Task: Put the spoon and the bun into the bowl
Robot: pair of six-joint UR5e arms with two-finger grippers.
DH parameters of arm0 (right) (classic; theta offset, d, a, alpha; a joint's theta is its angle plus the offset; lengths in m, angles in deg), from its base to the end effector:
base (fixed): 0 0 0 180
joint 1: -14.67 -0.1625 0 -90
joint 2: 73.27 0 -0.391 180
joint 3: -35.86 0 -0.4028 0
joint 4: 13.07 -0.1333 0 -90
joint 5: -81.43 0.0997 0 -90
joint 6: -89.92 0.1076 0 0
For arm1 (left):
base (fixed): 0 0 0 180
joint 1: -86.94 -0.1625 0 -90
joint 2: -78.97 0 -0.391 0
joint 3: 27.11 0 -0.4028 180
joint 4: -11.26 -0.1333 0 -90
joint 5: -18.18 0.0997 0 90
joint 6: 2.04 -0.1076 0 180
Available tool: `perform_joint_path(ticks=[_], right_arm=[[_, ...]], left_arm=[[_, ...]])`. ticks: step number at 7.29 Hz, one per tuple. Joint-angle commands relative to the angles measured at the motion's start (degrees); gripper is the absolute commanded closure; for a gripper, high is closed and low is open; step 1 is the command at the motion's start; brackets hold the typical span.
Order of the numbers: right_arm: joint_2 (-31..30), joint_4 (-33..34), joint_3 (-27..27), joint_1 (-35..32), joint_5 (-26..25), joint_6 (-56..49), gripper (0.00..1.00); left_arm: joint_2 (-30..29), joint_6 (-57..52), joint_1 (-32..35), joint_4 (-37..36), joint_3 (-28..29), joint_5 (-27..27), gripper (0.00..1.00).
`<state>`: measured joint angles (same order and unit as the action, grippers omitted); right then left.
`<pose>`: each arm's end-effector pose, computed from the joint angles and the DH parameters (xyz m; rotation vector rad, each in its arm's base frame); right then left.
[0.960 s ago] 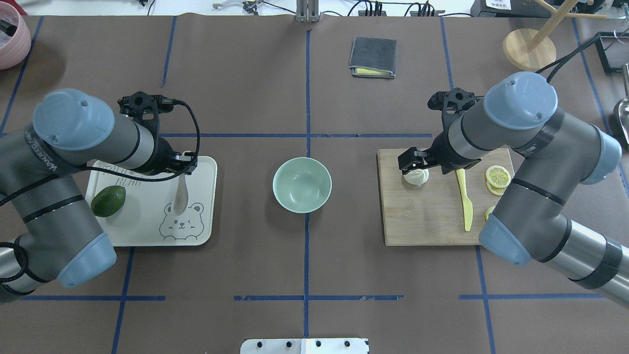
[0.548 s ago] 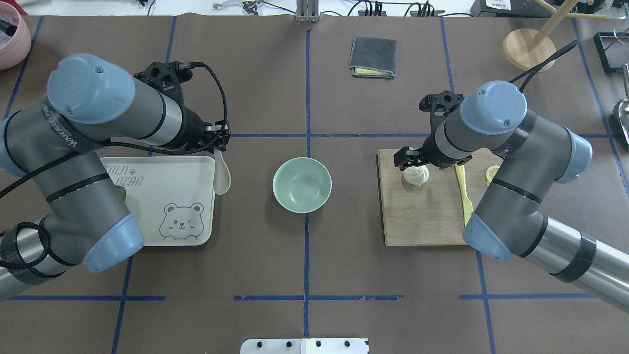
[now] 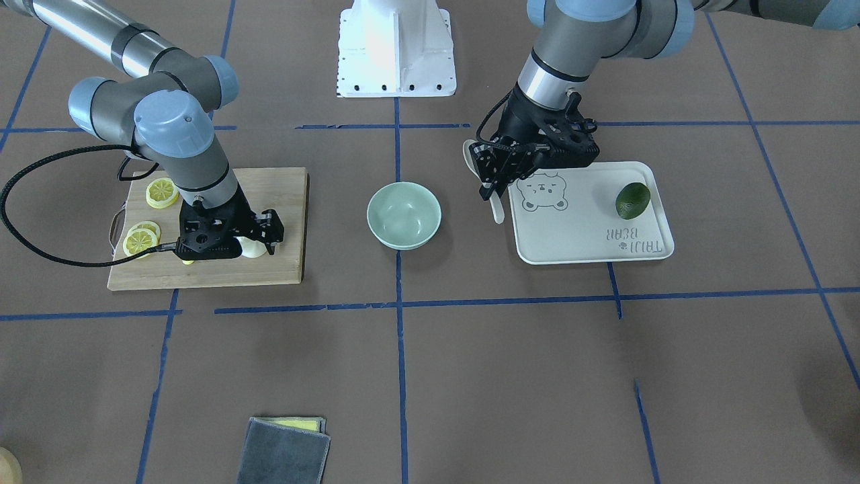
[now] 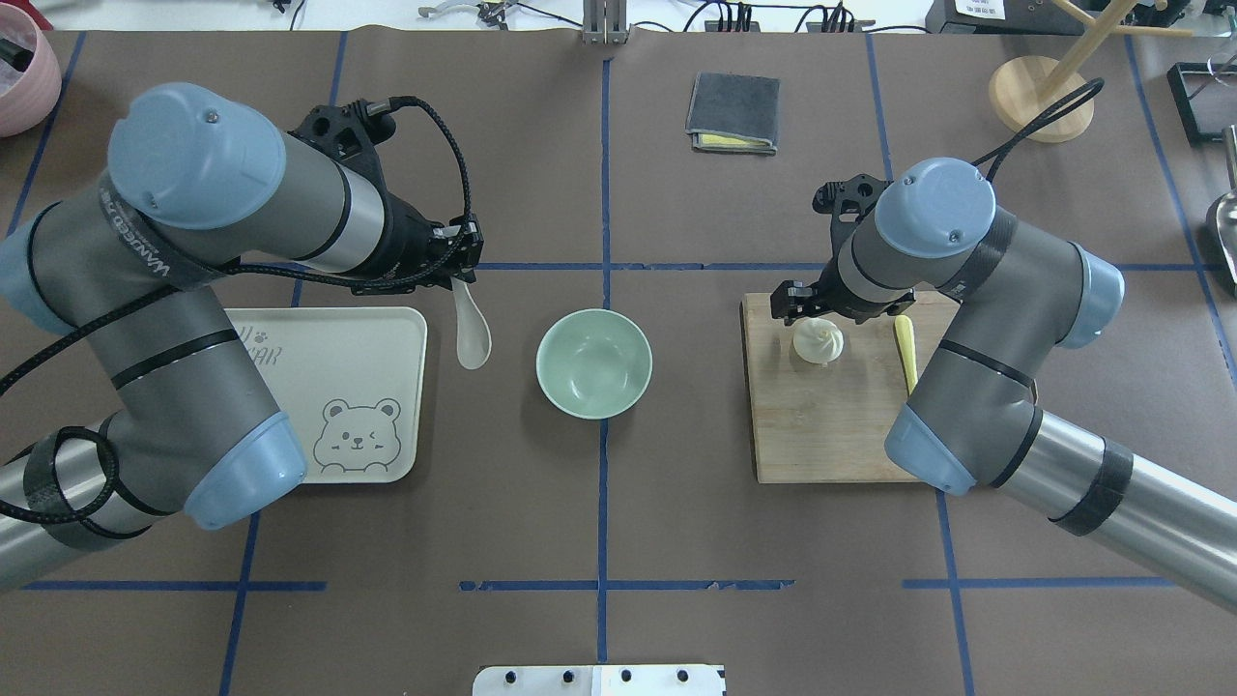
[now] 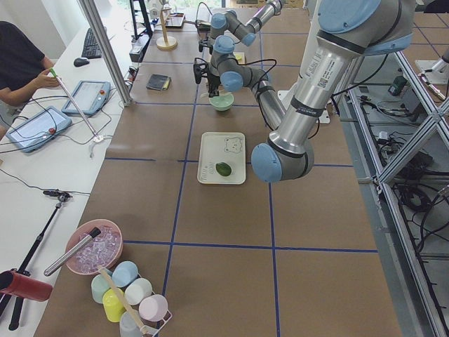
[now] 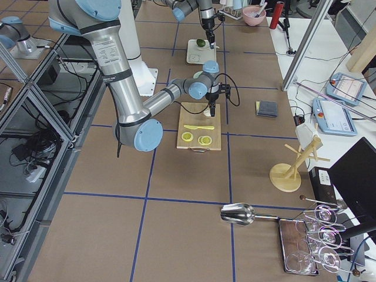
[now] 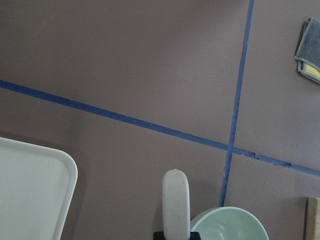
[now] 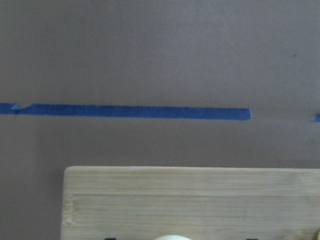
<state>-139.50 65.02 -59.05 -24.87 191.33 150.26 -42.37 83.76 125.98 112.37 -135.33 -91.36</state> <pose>-0.4417 -0.4900 0.3390 0.1243 -0.7656 0.0407 0.4062 -0.4547 0.1526 0.0999 1.0934 -0.3658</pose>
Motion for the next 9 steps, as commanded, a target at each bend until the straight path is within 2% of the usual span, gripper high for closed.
perform_joint_path(ticks=[1,4,5,6,7,8,9], right_arm=[[0.13,0.39,-0.54,-0.01,0.92,0.31,0.20],[-0.57,0.56,-0.63,1.21,1.72,0.31,0.20],[-0.48,0.56,-0.63,1.48,1.63,0.31,0.24],[-0.57,0.56,-0.45,1.48,1.63,0.39,0.36],[-0.48,0.65,-0.62,1.48,1.72,0.31,0.75],[-0.39,0.65,-0.54,1.48,1.72,0.31,0.99],[-0.31,0.57,-0.62,1.48,1.72,0.31,1.00]], left_arm=[[-2.23,2.00,-0.19,0.05,1.43,0.03,1.00],[-3.55,2.61,-0.62,0.23,2.31,0.11,1.00],[-4.86,7.05,-1.24,3.18,5.71,0.29,1.00],[-5.22,7.62,-1.24,6.52,8.01,0.29,1.00],[-5.23,7.80,-1.50,6.90,8.38,0.29,1.00],[-5.40,11.11,-2.29,8.30,10.03,0.55,1.00],[-6.10,15.84,-4.82,14.49,13.36,4.99,1.00]])
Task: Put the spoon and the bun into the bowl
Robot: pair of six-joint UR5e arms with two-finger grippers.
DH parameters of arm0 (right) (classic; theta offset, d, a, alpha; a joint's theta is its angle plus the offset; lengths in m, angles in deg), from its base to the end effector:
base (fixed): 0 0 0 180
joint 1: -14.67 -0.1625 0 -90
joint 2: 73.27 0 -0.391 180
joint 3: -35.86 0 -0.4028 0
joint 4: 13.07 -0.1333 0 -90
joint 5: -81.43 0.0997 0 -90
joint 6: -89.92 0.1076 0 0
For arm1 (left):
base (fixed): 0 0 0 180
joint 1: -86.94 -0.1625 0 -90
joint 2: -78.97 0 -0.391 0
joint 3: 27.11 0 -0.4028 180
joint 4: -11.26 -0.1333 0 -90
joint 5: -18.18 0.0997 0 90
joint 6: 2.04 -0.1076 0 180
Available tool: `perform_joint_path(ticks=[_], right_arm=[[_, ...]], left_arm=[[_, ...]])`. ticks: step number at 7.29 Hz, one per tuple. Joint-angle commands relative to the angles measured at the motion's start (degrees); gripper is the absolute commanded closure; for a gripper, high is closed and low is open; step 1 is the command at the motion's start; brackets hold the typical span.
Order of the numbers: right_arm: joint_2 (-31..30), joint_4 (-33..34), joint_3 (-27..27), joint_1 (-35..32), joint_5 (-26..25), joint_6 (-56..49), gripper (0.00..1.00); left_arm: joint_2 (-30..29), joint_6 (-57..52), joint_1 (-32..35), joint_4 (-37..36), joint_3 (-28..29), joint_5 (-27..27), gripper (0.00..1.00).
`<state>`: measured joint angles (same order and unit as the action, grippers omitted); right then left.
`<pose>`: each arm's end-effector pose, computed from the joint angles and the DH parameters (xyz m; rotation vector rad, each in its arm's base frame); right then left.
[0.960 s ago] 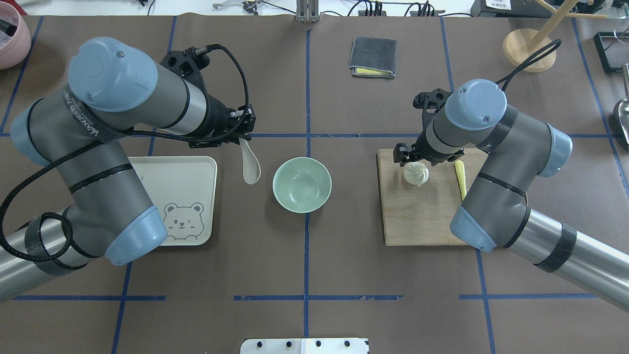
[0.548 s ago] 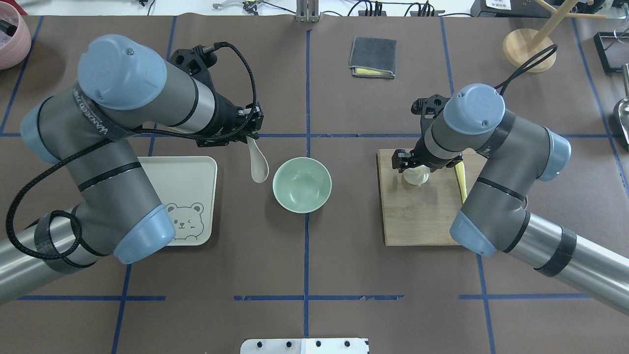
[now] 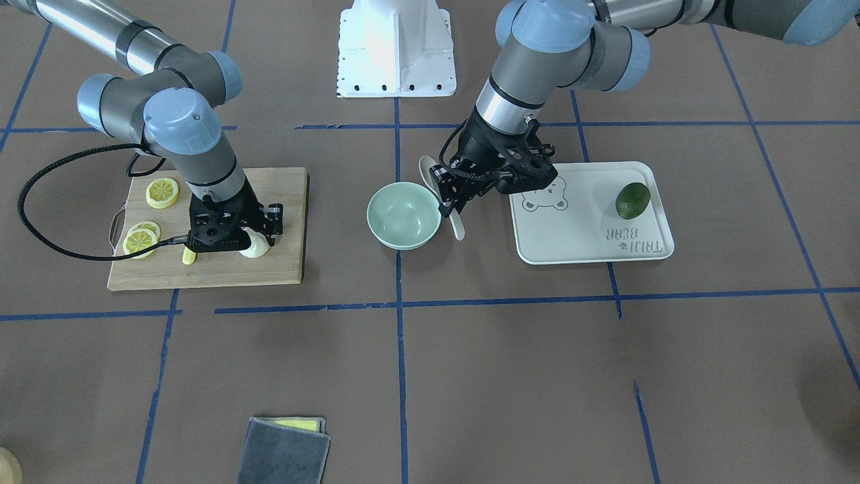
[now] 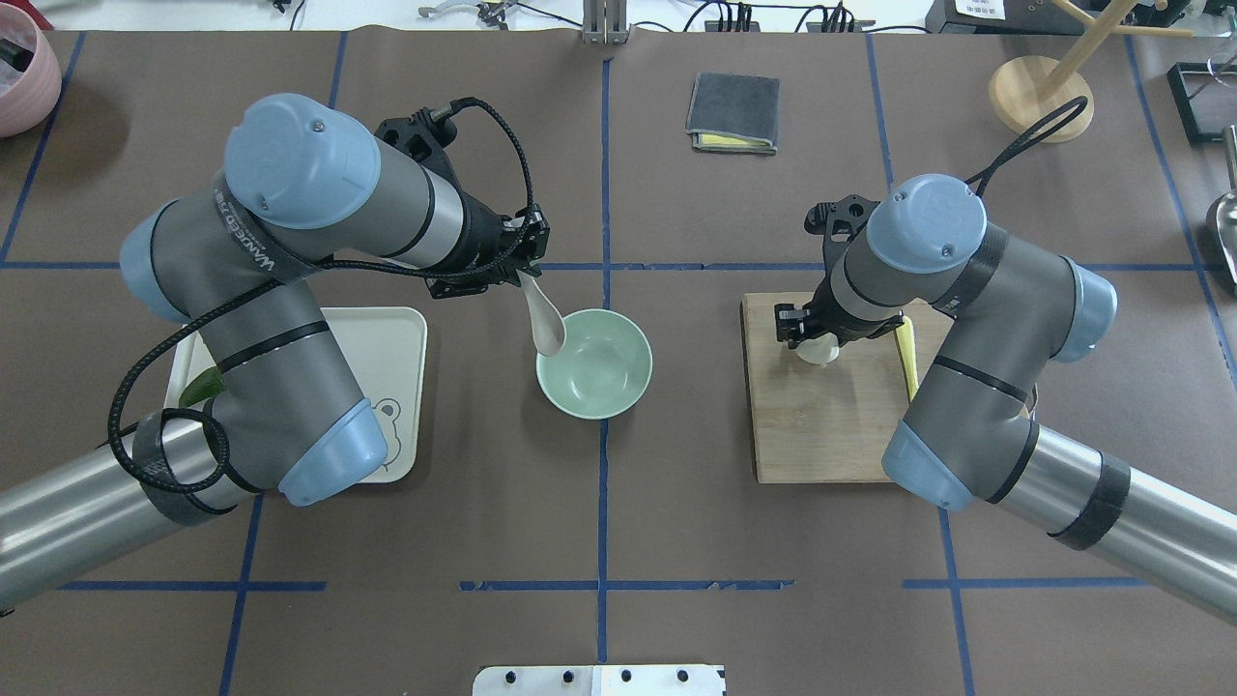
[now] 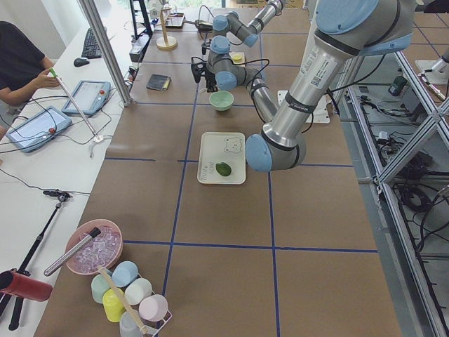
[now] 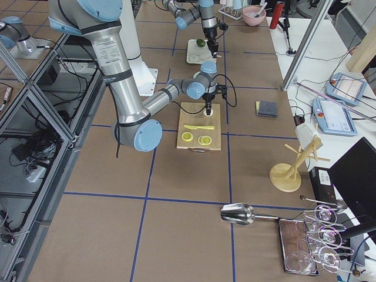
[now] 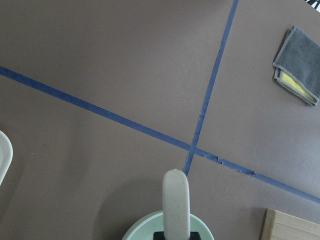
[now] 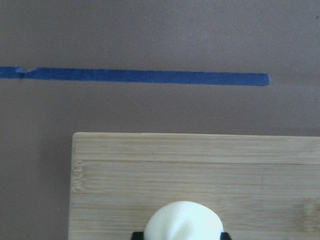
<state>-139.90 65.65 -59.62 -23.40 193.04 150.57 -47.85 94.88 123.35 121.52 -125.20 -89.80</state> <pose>-0.4529 -0.4737 0.3393 0.0832 -0.7757 0.0123 0.4672 -0.4689 0.1436 0.0173 1.1734 -0.4905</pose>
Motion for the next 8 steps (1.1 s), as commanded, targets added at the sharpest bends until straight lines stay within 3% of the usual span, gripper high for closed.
perform_joint_path(ticks=[1,6,7,8], right_arm=[[0.10,-0.06,-0.40,-0.16,0.01,-0.01,1.00],[0.19,3.36,-3.74,-1.31,0.54,-0.45,1.00],[0.27,3.37,-3.92,-1.31,0.54,-0.45,1.00],[0.45,3.37,-4.09,-1.48,0.54,-0.45,1.00]], left_arm=[[-1.85,7.64,-4.57,8.88,6.39,7.74,1.00],[-2.03,6.88,-5.47,9.09,7.56,8.05,1.00],[-1.86,6.70,-5.39,9.09,7.56,8.13,0.59],[-1.68,4.70,-5.39,8.65,7.21,8.22,0.01]])
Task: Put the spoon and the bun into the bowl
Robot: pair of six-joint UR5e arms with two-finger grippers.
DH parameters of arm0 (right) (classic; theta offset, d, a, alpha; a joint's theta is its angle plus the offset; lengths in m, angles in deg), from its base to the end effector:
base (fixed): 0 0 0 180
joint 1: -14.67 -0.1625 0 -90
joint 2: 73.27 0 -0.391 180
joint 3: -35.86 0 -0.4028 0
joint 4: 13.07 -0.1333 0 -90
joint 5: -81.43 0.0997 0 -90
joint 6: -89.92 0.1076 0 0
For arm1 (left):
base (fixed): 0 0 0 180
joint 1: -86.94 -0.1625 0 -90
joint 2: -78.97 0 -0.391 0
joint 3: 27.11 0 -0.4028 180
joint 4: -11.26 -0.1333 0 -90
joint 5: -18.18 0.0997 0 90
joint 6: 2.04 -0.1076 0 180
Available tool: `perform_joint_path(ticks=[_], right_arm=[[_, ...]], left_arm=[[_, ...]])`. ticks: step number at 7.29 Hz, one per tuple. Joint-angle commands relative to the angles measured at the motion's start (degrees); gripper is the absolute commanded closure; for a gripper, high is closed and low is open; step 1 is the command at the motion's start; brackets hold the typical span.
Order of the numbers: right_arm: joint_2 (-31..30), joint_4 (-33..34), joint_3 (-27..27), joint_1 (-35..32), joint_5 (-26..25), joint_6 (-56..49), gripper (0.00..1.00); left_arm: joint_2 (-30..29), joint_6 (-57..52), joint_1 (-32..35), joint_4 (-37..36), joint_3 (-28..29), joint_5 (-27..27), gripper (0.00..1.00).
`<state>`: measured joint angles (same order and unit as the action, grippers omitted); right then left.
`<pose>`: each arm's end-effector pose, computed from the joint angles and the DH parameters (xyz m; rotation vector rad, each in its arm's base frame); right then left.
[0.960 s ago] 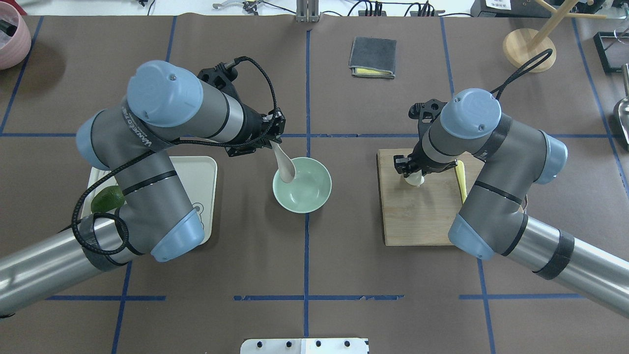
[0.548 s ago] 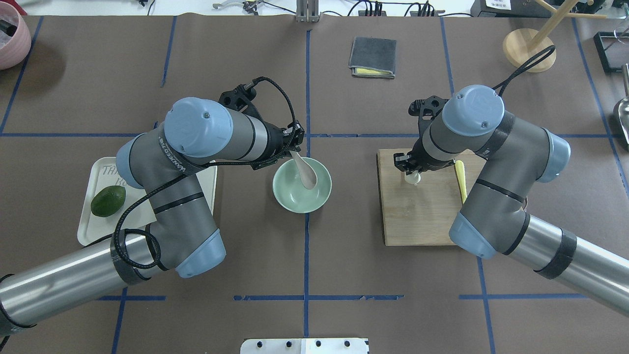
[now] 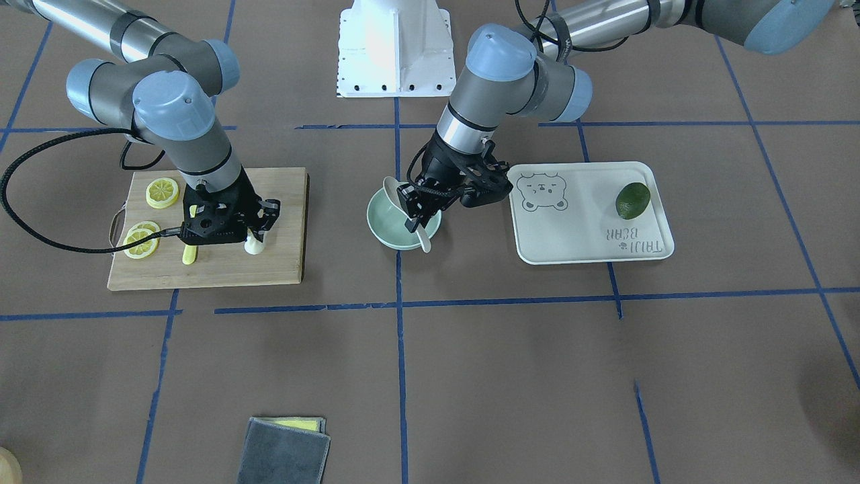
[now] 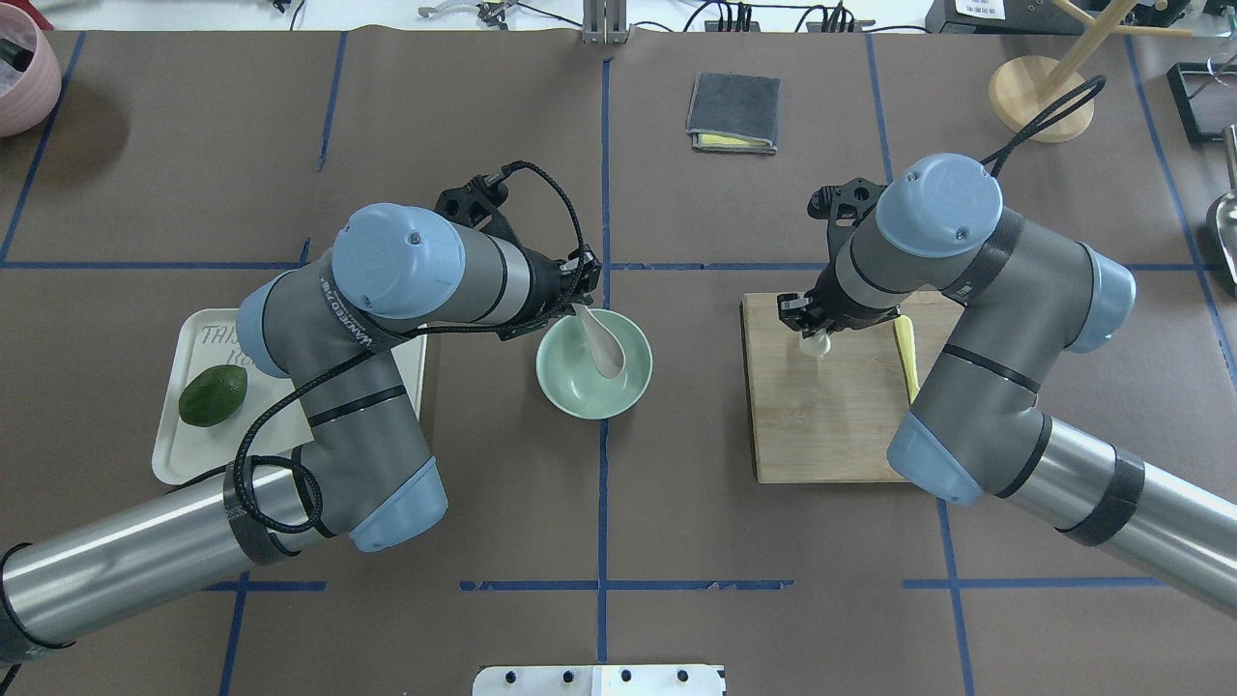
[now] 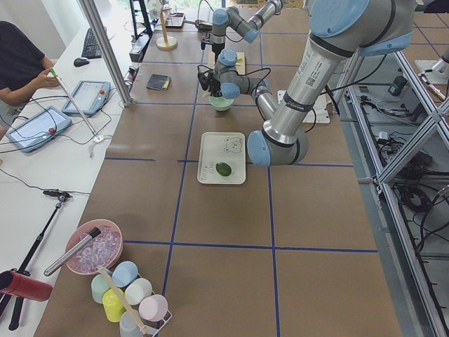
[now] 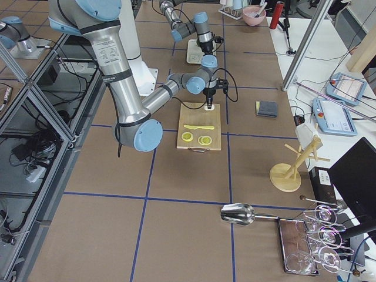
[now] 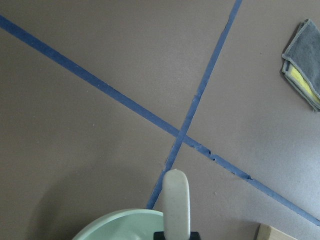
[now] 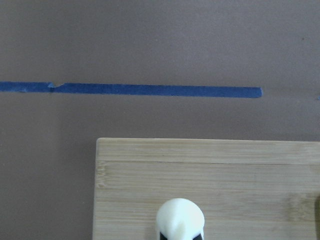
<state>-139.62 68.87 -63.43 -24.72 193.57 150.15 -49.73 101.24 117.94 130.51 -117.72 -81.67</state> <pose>-0.4323 -0.4750 0.3114 0.0965 -0.7909 0.0207 0.5333 -0.4545 0.1584 0.0353 1.2214 -0.5735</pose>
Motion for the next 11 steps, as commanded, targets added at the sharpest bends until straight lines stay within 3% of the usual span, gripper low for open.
perform_joint_path(ticks=[1,2,5,7,11], right_arm=[[0.26,0.14,-0.64,-0.42,0.01,-0.02,1.00],[0.26,0.23,-1.51,-0.60,0.01,-0.02,1.00],[4.54,0.32,-3.10,-0.60,1.32,0.50,1.00],[10.78,1.02,-2.49,0.01,3.87,6.18,1.00],[19.67,0.58,5.49,5.72,-0.69,9.47,1.00]], left_arm=[[0.20,-2.02,0.12,-0.43,-0.61,-0.08,0.00],[0.38,-2.63,1.08,-1.13,-1.75,-0.69,0.00],[1.43,-24.80,6.51,-24.63,-13.16,-2.72,0.00],[6.06,-32.93,11.08,-26.53,-16.60,-5.16,0.00],[14.16,-51.11,23.29,-26.71,-20.04,-8.16,0.00]])
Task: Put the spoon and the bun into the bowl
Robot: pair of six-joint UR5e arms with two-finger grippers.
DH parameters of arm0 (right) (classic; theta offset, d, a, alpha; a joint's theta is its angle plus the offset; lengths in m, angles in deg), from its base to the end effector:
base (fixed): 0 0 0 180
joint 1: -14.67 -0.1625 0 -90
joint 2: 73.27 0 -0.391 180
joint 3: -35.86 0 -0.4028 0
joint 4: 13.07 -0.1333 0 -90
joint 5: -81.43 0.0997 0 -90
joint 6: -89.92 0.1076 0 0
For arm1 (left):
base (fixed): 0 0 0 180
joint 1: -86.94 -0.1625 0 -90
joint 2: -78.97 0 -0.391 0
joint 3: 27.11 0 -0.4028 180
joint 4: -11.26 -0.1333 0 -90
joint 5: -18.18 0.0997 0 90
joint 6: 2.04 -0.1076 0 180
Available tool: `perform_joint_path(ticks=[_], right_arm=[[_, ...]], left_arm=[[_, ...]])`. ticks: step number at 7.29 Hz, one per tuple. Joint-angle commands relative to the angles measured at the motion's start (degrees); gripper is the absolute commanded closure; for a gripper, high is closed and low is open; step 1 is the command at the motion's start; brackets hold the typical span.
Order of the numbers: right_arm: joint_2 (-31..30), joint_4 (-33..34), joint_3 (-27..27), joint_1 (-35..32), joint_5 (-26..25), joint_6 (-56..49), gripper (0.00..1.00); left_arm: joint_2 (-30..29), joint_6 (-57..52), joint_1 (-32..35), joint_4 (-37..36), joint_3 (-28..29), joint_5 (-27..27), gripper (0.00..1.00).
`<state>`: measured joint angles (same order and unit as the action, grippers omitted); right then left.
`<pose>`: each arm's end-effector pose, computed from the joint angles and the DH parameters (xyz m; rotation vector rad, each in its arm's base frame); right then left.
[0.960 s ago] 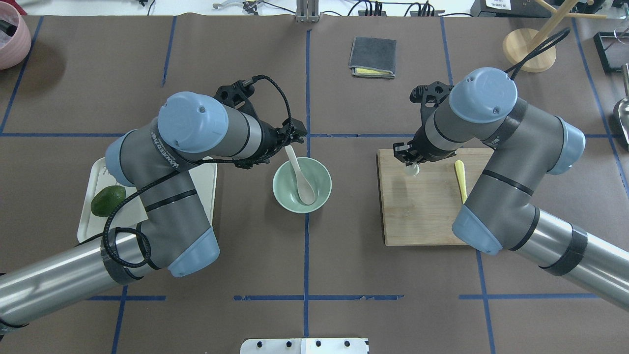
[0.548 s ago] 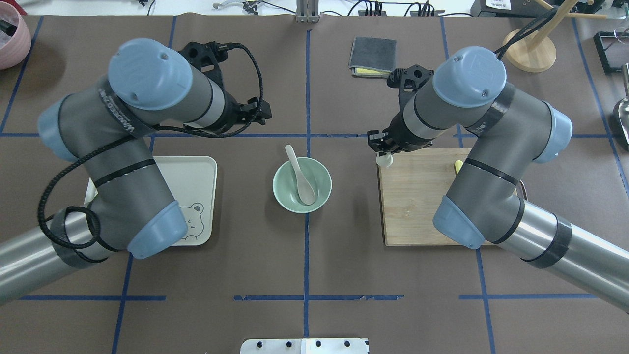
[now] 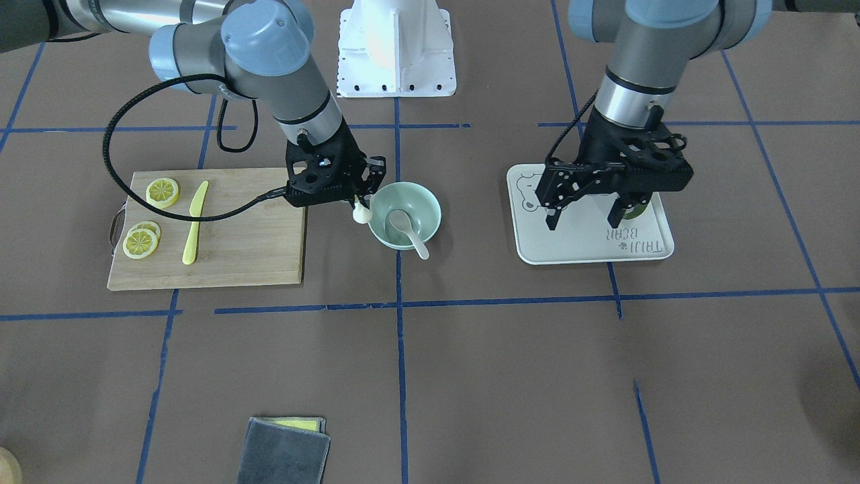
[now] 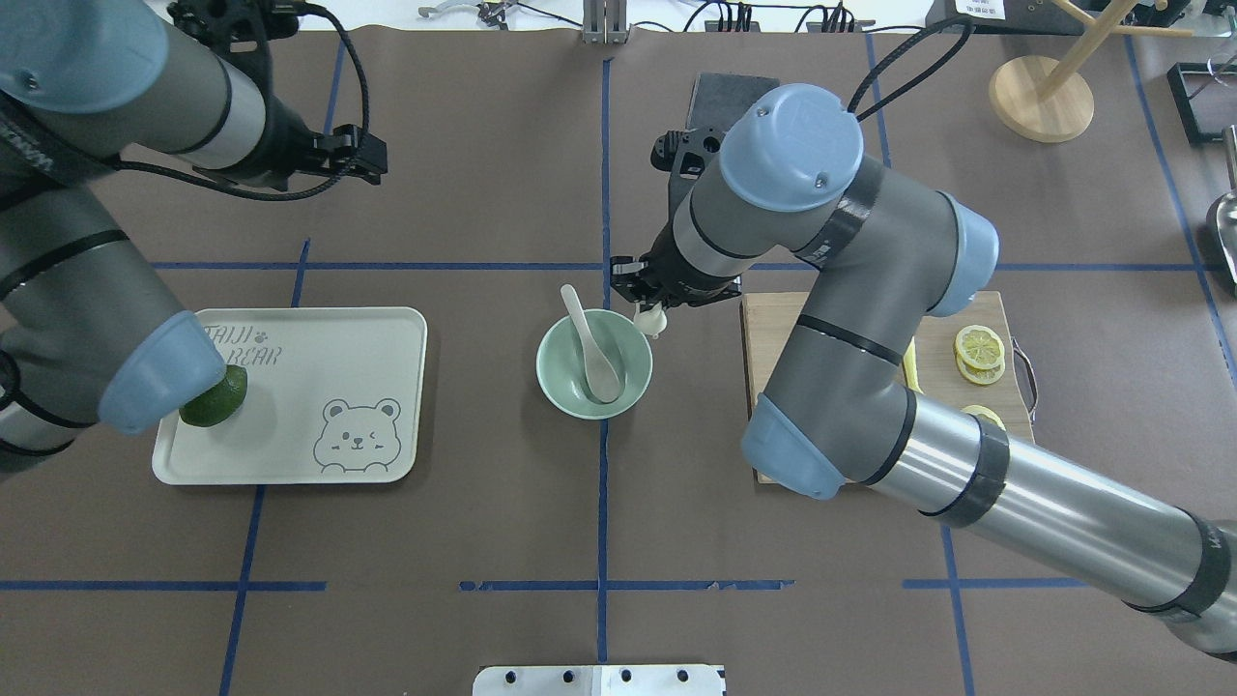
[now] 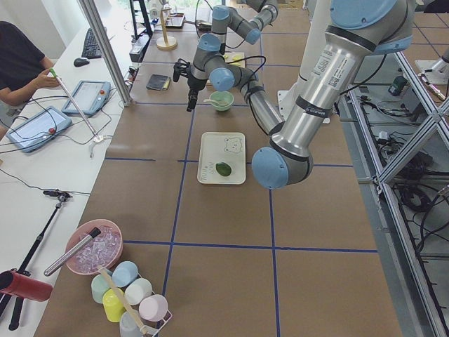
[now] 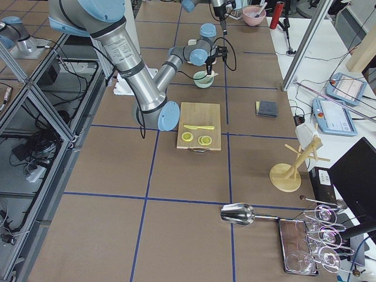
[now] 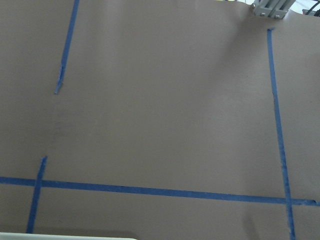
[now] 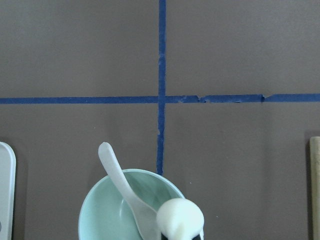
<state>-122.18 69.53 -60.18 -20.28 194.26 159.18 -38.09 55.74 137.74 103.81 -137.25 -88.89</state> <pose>-0.4964 -0.4587 0.1383 0.1131 -1.0002 0.0372 0.2969 -0.5250 0.2055 0.3624 0.8306 -0.1725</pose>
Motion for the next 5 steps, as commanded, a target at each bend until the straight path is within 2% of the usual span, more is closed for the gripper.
perform_joint_path(ticks=[1,2,3,4,5], right_arm=[[2.33,0.02,2.35,1.90,-1.74,0.44,1.00],[2.42,-0.07,2.35,2.08,-2.00,0.44,1.00],[2.51,-0.16,2.35,2.17,-2.01,0.35,0.25],[3.20,-0.16,2.27,2.25,-2.01,0.53,0.00],[3.39,-0.25,2.27,2.43,-2.01,1.83,0.00]], left_arm=[[4.71,-9.75,5.95,-0.01,-1.21,-1.03,0.00],[7.26,-14.32,7.54,0.08,-2.44,-1.12,0.00],[8.07,-19.15,10.08,-0.01,-2.19,-2.34,0.00],[10.08,-23.81,12.02,0.08,-2.01,-2.79,0.00],[10.44,-26.81,13.96,-0.01,-1.75,-2.79,0.00]])
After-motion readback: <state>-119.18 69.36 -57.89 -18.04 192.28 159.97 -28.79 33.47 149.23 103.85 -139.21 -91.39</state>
